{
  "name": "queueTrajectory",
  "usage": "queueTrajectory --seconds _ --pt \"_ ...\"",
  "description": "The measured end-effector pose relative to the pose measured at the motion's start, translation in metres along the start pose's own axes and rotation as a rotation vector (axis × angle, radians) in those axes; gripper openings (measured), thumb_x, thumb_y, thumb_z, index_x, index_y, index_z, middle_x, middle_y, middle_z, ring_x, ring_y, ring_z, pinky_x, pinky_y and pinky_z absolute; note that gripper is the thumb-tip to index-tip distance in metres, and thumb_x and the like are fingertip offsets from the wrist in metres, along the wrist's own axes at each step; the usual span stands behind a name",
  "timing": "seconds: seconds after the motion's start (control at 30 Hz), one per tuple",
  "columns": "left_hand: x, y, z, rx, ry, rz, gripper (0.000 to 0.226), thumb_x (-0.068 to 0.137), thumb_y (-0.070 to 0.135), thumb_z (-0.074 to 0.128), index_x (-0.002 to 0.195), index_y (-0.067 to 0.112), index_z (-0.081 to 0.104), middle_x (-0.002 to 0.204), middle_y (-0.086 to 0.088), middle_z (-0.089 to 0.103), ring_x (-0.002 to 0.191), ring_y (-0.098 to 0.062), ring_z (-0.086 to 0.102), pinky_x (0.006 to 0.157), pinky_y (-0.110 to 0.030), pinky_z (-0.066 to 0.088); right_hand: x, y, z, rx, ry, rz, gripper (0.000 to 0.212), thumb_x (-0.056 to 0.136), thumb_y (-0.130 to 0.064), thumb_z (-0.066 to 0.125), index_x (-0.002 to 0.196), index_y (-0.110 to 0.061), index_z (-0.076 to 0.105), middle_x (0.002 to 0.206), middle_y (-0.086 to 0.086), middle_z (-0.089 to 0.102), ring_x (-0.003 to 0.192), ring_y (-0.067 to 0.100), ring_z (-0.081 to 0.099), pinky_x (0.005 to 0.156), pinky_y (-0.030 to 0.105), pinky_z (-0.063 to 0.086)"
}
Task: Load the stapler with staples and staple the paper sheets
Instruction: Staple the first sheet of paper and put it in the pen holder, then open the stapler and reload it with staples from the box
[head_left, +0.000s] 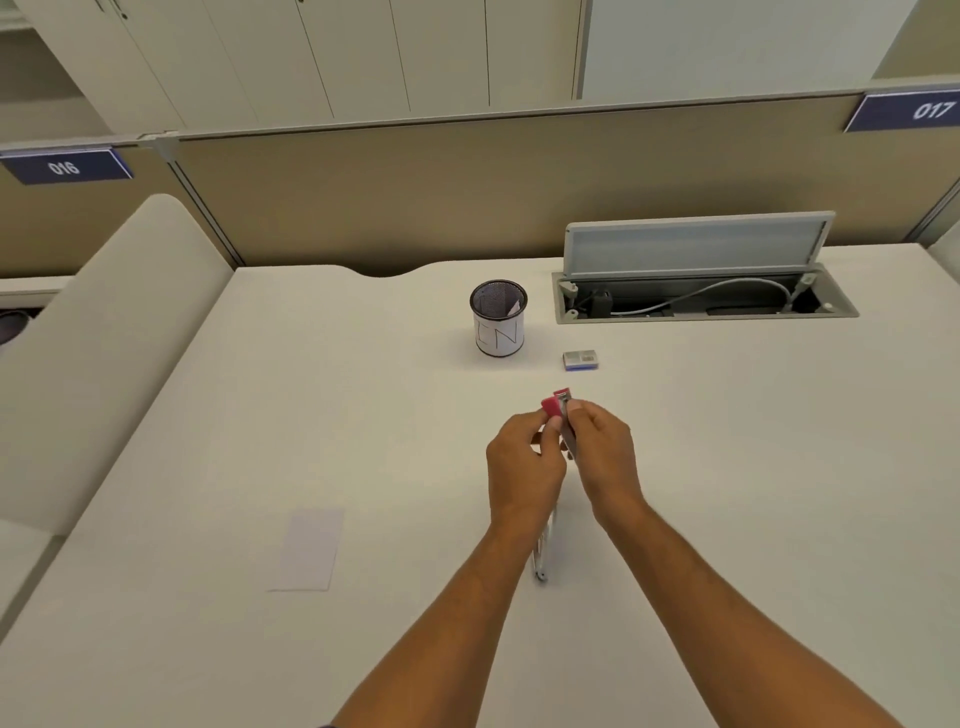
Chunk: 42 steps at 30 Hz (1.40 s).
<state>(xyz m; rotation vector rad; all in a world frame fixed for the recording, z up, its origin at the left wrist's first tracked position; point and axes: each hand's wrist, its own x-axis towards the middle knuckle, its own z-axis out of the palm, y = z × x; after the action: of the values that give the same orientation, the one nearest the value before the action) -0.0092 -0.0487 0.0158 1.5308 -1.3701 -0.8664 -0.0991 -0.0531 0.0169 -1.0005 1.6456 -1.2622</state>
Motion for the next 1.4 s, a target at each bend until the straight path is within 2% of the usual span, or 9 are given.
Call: queueTrajectory --seconds 0.1,0.3,0.4,0.5,0.57,0.7,1.03,1.17,1.4 --pt "-0.027 0.004 0.009 -0.011 -0.031 -0.091 0.023 0.102 0.029 0.059 0.118 0.021 0.073 0.104 0.010 0.070 0.092 -0.006 0.066 0.075 -0.010 0.047 -0.021 0.011 -0.015 -0.025 0.039 -0.019 0.032 0.106 -0.028 0.051 0.088 -0.031 0.078 0.083 -0.009 0.078 0.081 0.008 0.072 0.071 0.024 0.056" --pt "-0.062 0.001 0.020 -0.005 -0.179 -0.200 0.030 0.102 0.039 0.057 0.123 0.025 0.072 0.111 0.009 0.073 0.088 -0.004 0.068 0.065 -0.006 0.044 -0.048 0.038 -0.043 -0.172 0.093 0.000 0.035 0.102 -0.030 0.057 0.073 -0.024 0.075 0.055 -0.012 0.064 0.049 0.004 0.050 0.045 0.016 0.037" --pt "-0.072 -0.006 0.025 0.049 -0.251 -0.201 0.026 0.102 0.036 0.054 0.108 0.023 0.077 0.091 0.006 0.074 0.070 -0.003 0.064 0.056 -0.009 0.038 -0.056 0.052 -0.055 -0.257 0.093 0.028 0.039 0.100 -0.025 0.057 0.063 -0.018 0.065 0.048 -0.009 0.055 0.045 0.007 0.042 0.049 0.024 0.033" --pt "-0.082 -0.011 0.028 0.094 -0.307 -0.209 0.038 0.103 0.033 0.052 0.081 0.009 0.071 0.057 0.004 0.056 0.046 -0.007 0.045 0.050 -0.020 0.034 -0.064 0.061 -0.063 -0.386 0.084 0.035 0.040 0.100 -0.028 0.055 0.062 -0.020 0.065 0.051 -0.007 0.060 0.047 0.009 0.048 0.050 0.026 0.037" --pt "-0.086 -0.014 0.029 0.121 -0.326 -0.225 0.039 0.103 0.027 0.051 0.075 0.003 0.065 0.053 0.001 0.051 0.048 -0.011 0.043 0.052 -0.025 0.036 -0.068 0.064 -0.066 -0.453 0.075 0.027 0.042 0.101 -0.028 0.054 0.062 -0.020 0.065 0.051 -0.005 0.061 0.049 0.013 0.053 0.051 0.028 0.042" --pt "-0.089 -0.016 0.030 0.201 -0.359 -0.231 0.037 0.101 0.017 0.049 0.066 0.011 0.059 0.050 0.005 0.051 0.046 -0.008 0.044 0.046 -0.015 0.034 -0.073 0.067 -0.071 -0.512 0.060 0.025 0.045 0.103 -0.030 0.052 0.062 -0.016 0.065 0.052 0.000 0.063 0.055 0.024 0.063 0.058 0.038 0.054" --pt "-0.084 -0.014 0.038 0.294 -0.329 -0.234 0.053 0.092 0.011 0.057 0.045 0.019 0.034 0.042 0.005 0.033 0.043 -0.013 0.029 0.050 -0.027 0.026 -0.068 0.066 -0.075 -0.641 0.093 0.045 0.047 0.102 -0.028 0.051 0.060 -0.012 0.063 0.055 0.002 0.062 0.052 0.020 0.055 0.058 0.039 0.050" --pt "-0.083 -0.013 0.041 0.285 -0.321 -0.238 0.053 0.089 0.010 0.061 0.044 0.017 0.034 0.044 0.000 0.035 0.047 -0.019 0.029 0.052 -0.028 0.026 -0.064 0.067 -0.076 -0.694 0.095 0.058 0.048 0.101 -0.027 0.050 0.056 -0.013 0.058 0.051 -0.001 0.058 0.049 0.018 0.051 0.050 0.033 0.041" --pt "-0.084 -0.015 0.041 0.262 -0.341 -0.256 0.032 0.082 0.006 0.059 0.051 0.004 0.052 0.054 -0.014 0.047 0.054 -0.023 0.036 0.054 -0.028 0.031 -0.063 0.069 -0.075 -0.845 0.053 0.085 0.044 0.102 -0.025 0.044 0.069 -0.010 0.070 0.065 0.003 0.068 0.065 0.022 0.065 0.060 0.034 0.051"
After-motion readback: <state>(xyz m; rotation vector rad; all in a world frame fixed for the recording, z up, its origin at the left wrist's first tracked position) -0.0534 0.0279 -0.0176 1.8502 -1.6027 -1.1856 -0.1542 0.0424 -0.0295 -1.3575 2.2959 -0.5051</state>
